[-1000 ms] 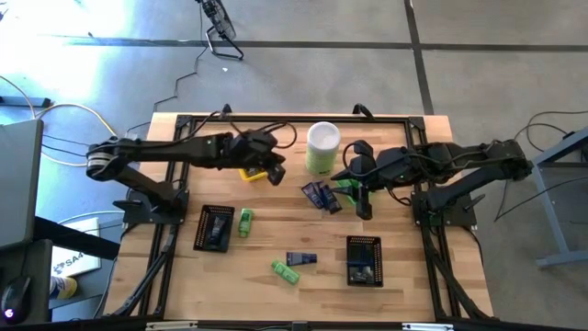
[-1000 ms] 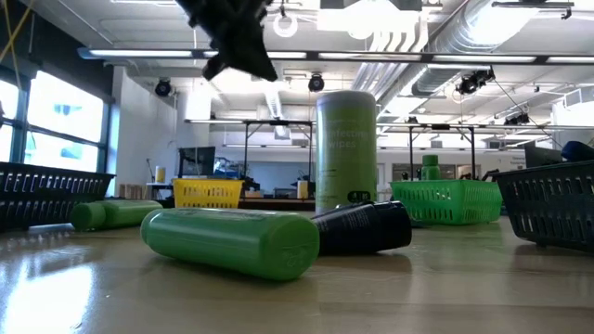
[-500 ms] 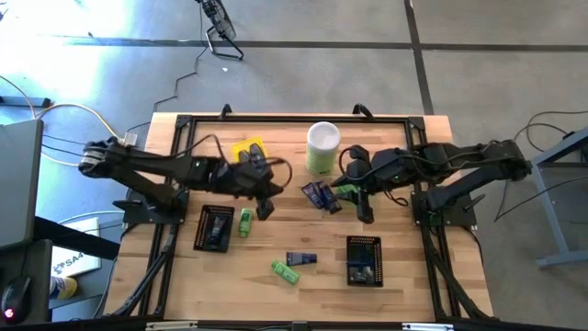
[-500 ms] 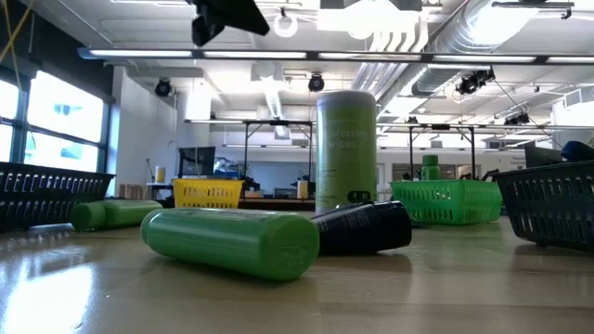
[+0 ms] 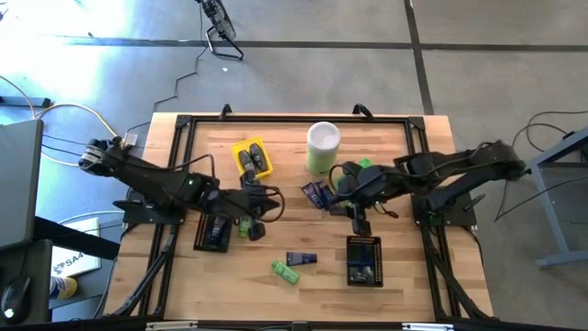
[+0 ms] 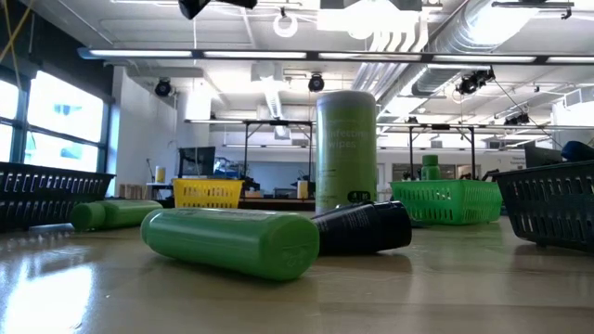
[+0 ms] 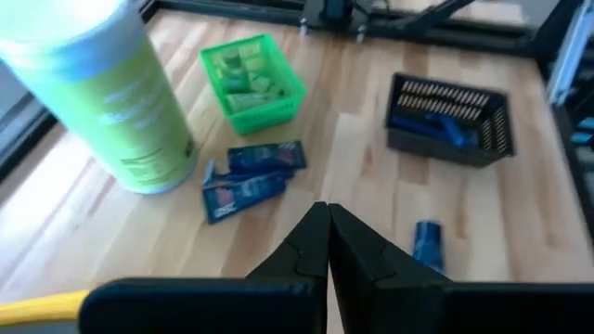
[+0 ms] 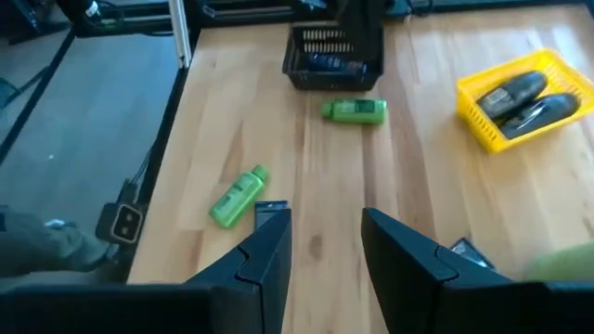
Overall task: Pick & Place Travel size toiletries
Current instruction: Put the shave cream into the left black bin
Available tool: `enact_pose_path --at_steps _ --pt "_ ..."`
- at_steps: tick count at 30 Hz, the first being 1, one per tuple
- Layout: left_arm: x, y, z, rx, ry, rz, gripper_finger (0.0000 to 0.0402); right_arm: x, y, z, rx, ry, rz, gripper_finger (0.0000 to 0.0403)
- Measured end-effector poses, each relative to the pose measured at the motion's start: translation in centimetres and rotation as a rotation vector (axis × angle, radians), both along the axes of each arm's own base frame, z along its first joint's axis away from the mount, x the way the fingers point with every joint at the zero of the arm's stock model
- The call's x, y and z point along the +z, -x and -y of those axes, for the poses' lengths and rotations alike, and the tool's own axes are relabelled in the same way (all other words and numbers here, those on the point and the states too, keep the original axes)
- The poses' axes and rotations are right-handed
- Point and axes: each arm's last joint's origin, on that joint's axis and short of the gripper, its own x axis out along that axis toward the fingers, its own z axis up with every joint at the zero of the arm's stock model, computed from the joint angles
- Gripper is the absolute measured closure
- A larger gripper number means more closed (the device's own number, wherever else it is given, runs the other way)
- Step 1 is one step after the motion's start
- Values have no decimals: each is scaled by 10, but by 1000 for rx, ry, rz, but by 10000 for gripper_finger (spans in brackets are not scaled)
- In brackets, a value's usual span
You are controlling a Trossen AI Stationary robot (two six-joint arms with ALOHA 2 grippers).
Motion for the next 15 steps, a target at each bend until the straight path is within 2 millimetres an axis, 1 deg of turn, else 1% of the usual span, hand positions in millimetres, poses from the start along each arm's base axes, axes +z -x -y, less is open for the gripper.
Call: enact_pose_path --at_steps 3,6,11,15 --pt "0 7 -2 -9 -24 -24 400 -7 -7 -1 -37 13 -19 278" --pt "-6 18 -6 -13 -15 -19 401 -15 -17 -4 -81 -9 -42 278" --pt "-16 37 -11 -46 40 71 401 -27 -33 -8 -127 -62 -61 278" --pt "-26 53 -16 -80 74 125 401 -35 -42 -14 -149 -96 -76 278"
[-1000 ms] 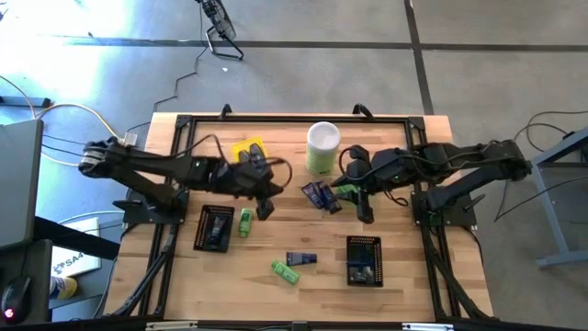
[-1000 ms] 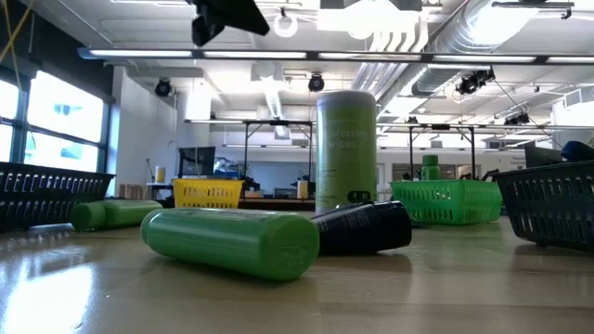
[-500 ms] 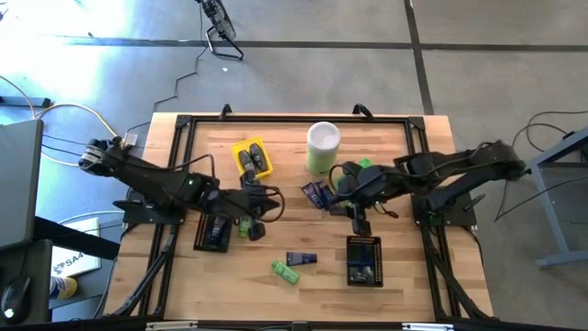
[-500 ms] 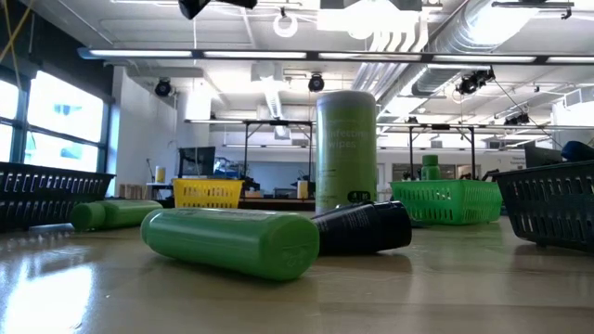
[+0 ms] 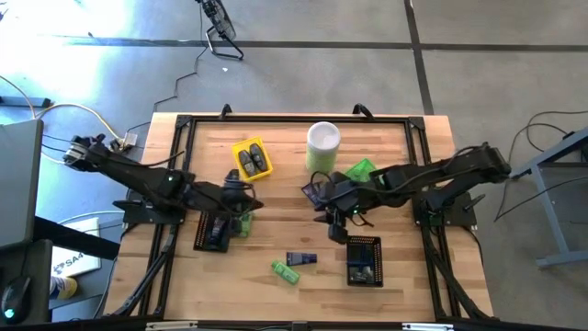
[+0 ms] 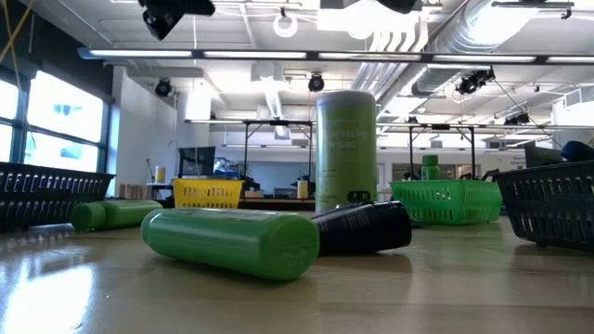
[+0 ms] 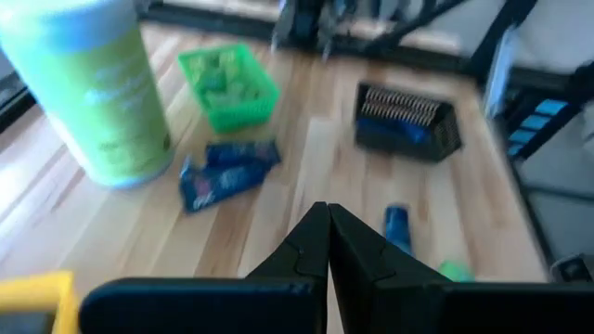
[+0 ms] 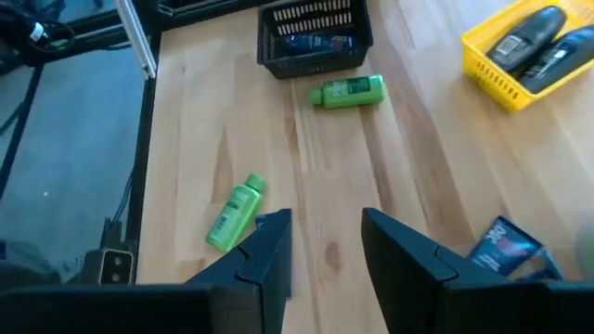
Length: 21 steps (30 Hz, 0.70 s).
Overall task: Pick & Place Travel size toiletries
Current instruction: Put the shave cream into the left black bin
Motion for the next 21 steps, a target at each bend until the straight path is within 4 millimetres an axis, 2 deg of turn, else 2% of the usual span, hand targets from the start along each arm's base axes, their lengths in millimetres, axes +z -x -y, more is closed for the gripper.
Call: enact_pose_path --at_steps 7,15,21 --pt "-19 24 -6 -53 55 -17 401 -21 -18 -20 50 -5 -17 278" --pt "-20 27 -6 -95 77 -21 401 -65 -41 -49 39 -78 -133 278" --pt "-20 27 -6 -102 75 -22 401 -96 -48 -64 26 -93 -235 269"
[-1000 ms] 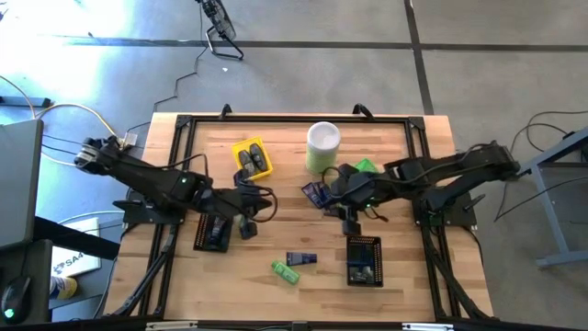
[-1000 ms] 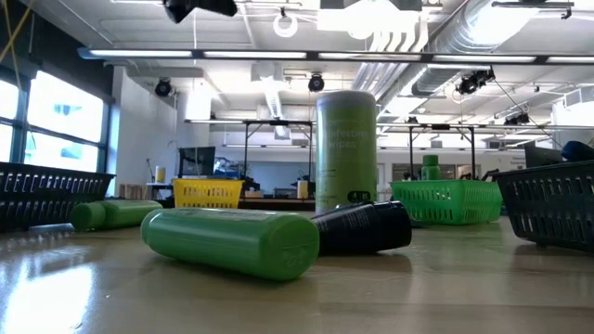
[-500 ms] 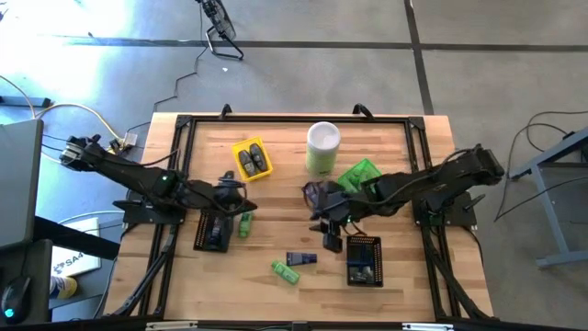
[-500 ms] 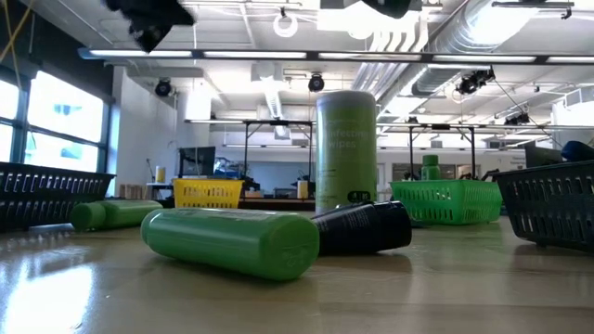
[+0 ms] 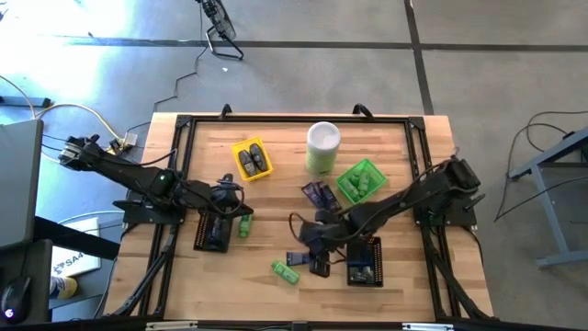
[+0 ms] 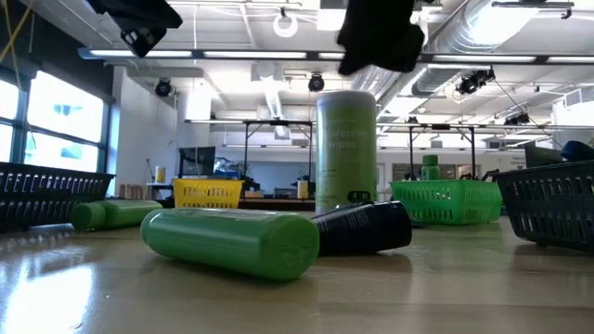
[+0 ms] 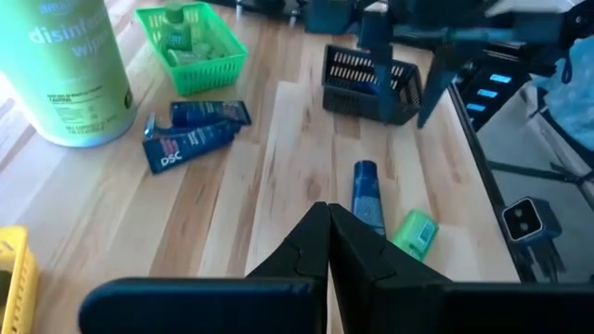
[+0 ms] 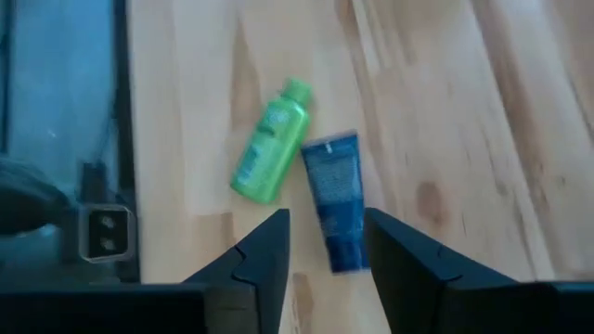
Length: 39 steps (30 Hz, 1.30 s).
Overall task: Pick & Place Travel size toiletries
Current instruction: Put the shave cream into the left black bin
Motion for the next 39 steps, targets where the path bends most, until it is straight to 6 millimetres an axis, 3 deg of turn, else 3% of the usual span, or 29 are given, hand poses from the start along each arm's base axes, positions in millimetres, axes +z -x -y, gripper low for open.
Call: enact_pose_path --at_steps 6,13,18,28,39 --pt "0 0 0 3 0 5 401 -14 -2 -10 26 25 -29 202" --pt "0 0 0 4 0 4 401 -16 0 -11 39 76 -31 121" --pt "0 0 0 5 -1 4 401 -17 0 -11 45 101 -22 120" --pt "0 0 0 6 -2 3 401 -62 7 -4 14 114 -117 131" --pt "0 0 0 6 -2 1 401 -83 7 -4 4 51 -37 131"
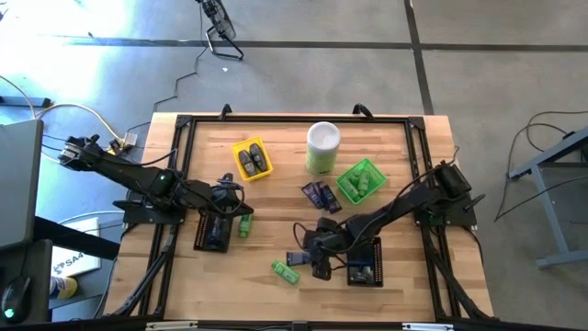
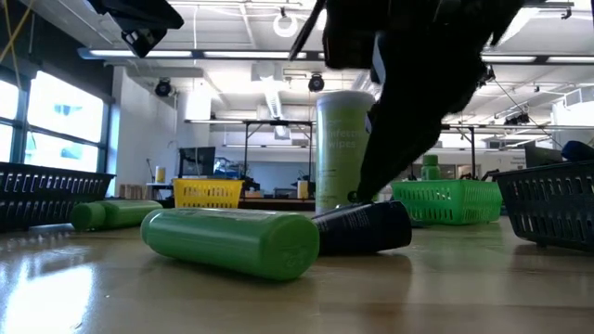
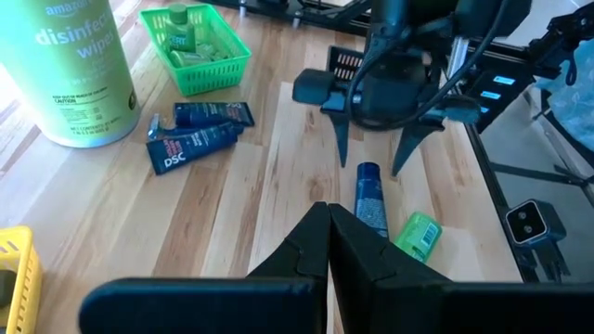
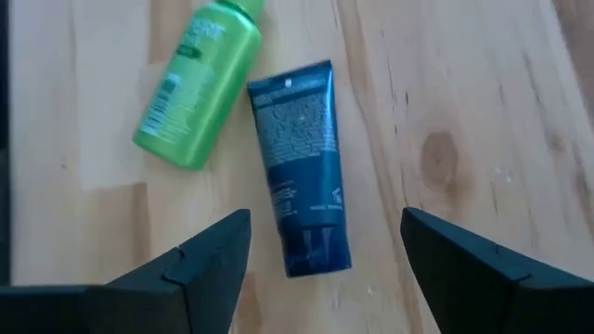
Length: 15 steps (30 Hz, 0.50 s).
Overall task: Pick & Place Travel size toiletries
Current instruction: Put the shave cream into the left black bin
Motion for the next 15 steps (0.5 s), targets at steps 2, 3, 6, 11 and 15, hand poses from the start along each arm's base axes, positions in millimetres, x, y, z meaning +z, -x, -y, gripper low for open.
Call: enact_pose_path --at_steps 2,3,6,11,15 --pt "0 0 0 0 0 0 401 -4 0 -1 4 2 -9 131" --pt "0 0 0 0 0 0 401 -6 -1 -2 5 -2 -5 131" --pt "0 0 0 0 0 -1 401 -16 -2 -5 15 2 -26 131" --pt "0 0 0 0 -1 -4 401 -23 -4 -9 31 -15 -26 131" --pt "0 0 0 0 -1 -5 401 -27 -4 -9 30 -9 -32 131"
